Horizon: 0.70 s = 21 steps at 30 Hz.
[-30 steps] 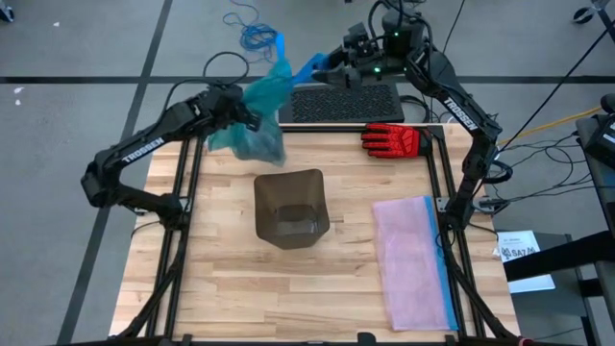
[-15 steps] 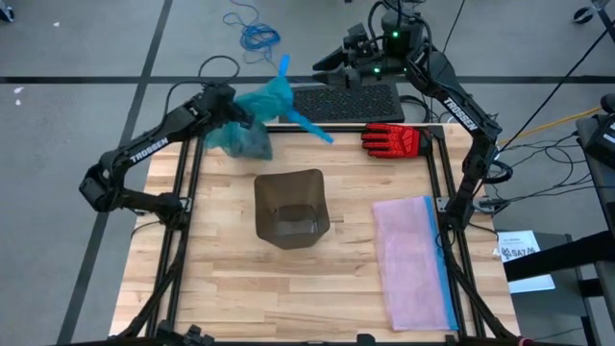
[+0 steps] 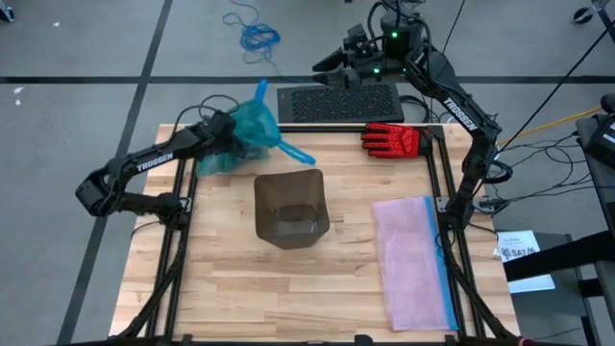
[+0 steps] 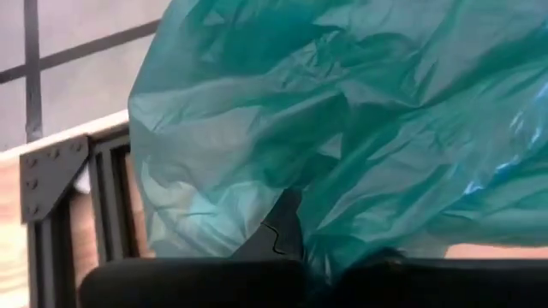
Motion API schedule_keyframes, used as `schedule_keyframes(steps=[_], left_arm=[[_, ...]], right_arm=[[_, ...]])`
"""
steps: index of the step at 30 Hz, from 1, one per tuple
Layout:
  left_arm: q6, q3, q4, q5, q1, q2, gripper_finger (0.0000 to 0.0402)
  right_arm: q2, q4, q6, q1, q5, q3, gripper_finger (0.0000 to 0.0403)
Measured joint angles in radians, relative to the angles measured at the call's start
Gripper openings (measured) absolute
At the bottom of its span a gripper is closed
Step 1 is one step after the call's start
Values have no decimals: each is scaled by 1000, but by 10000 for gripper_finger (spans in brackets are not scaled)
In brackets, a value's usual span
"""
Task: Place trash/remove bag and relplace
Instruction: Remove the blue trash bag from the black trash bin
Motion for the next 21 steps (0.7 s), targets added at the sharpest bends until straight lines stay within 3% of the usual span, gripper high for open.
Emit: schedule_keyframes(steps=[7,12,17,21], left_arm=[[0,-3,-148,-75,22,1,0],[-23,-28,-222,-68,54,1,0],[4,-28,-298,129,66,1,4],[0,-28,-333,224,66,-14,36]], right_arm=[[0,-1,-3,2,0,0,183],[0,-1,-6,2,0,0,183],[0,-1,-7,2,0,0,183],[1,-1,-21,12,0,0,183]])
